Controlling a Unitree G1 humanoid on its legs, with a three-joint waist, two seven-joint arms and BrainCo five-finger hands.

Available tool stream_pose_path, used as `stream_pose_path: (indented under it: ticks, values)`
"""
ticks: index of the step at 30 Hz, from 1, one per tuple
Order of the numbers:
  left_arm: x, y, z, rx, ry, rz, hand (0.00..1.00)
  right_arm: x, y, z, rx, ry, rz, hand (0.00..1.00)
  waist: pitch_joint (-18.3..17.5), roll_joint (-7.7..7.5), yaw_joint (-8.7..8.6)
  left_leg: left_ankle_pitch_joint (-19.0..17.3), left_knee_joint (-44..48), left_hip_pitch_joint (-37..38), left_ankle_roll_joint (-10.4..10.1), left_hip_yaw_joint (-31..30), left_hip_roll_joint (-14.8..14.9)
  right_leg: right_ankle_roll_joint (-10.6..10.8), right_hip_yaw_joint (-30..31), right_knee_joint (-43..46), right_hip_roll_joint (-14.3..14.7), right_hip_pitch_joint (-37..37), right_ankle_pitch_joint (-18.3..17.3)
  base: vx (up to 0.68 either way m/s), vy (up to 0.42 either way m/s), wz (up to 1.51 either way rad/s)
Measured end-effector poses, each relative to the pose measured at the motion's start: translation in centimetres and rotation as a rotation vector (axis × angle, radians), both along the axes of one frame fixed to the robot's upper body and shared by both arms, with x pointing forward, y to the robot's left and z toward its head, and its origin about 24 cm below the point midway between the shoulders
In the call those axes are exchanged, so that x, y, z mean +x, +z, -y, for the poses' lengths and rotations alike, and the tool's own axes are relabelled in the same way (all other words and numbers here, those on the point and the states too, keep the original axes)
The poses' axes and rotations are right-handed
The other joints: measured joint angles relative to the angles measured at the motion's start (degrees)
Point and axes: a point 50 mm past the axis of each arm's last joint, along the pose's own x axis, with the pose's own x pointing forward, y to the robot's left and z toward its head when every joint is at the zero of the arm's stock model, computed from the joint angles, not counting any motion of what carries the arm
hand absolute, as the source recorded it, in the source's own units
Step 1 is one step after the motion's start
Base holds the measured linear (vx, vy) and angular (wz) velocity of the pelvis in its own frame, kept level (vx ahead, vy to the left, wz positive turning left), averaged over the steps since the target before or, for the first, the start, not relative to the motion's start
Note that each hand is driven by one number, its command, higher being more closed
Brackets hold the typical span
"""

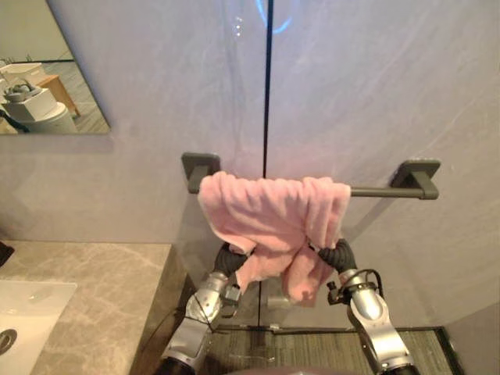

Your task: Organize washtable

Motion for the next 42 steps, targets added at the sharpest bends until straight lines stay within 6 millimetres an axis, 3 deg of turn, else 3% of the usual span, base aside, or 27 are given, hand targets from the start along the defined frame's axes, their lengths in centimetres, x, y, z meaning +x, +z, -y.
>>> stream_pose_path:
  ticks: [3, 14, 26, 39, 40, 41, 42]
  values:
    - [0.2, 0.8, -0.2, -0.024, 0.023, 0.031, 1.00, 0.1, 0.3, 1.2, -0.002, -0.065, 0.015, 1.00, 0.0, 0.01, 0.03, 0.0, 0.0, -0.2, 0.0, 0.2, -0.1, 0.2, 0.3, -0.8, 0.2, 0.0, 0.4, -0.03, -0.012, -0.04]
    - [0.3, 2.3, 0.7, -0.080, 0.005, 0.088, 1.00, 0.1, 0.8, 2.0, 0.039, -0.138, 0.041, 1.00, 0.1, 0.29, -0.03, -0.1, 0.0, -0.2, 0.0, 1.2, -0.6, 0.6, 0.9, -0.9, 0.0, -0.3, 0.7, -0.01, -0.003, -0.04]
    - [0.1, 2.2, 1.1, -0.112, 0.001, 0.078, 1.00, -0.2, 0.4, 2.0, 0.058, -0.159, 0.028, 1.00, 0.4, 0.99, -0.09, -0.1, -0.1, -0.4, 0.0, 1.7, -0.5, 0.8, 1.7, -0.8, -0.1, -0.9, 0.7, 0.00, -0.002, -0.02]
    - [-0.4, 0.8, 1.8, -0.106, -0.032, 0.014, 1.00, -0.9, -0.3, 2.6, 0.051, -0.184, -0.002, 1.00, 0.4, 1.02, -0.46, -0.1, -0.3, -0.3, 0.0, 2.3, -0.3, 0.7, 2.3, -0.8, -0.3, -1.2, 0.8, 0.00, -0.002, -0.02]
    - [-0.5, 0.3, 1.8, -0.103, -0.031, -0.006, 1.00, -0.9, -0.4, 2.6, 0.051, -0.184, -0.004, 0.00, 0.4, 1.00, -0.49, -0.1, -0.5, -0.1, 0.0, 2.4, -0.3, 0.7, 2.3, -0.8, -0.4, -1.1, 0.8, 0.00, 0.000, 0.00]
    - [-0.5, 0.2, 1.8, -0.104, -0.031, -0.011, 1.00, -0.9, -0.4, 2.6, 0.051, -0.184, -0.005, 0.00, 0.4, 0.97, -0.53, -0.1, -0.5, -0.1, 0.0, 2.4, -0.3, 0.7, 2.3, -0.8, -0.4, -1.1, 0.8, 0.00, 0.000, 0.00]
    - [-0.5, 0.1, 1.8, -0.104, -0.030, -0.017, 0.00, -0.9, -0.5, 2.6, 0.051, -0.185, -0.009, 0.00, 0.4, 0.92, -0.57, -0.1, -0.6, -0.1, 0.0, 2.5, -0.3, 0.7, 2.3, -0.8, -0.4, -1.1, 0.8, 0.00, 0.000, 0.00]
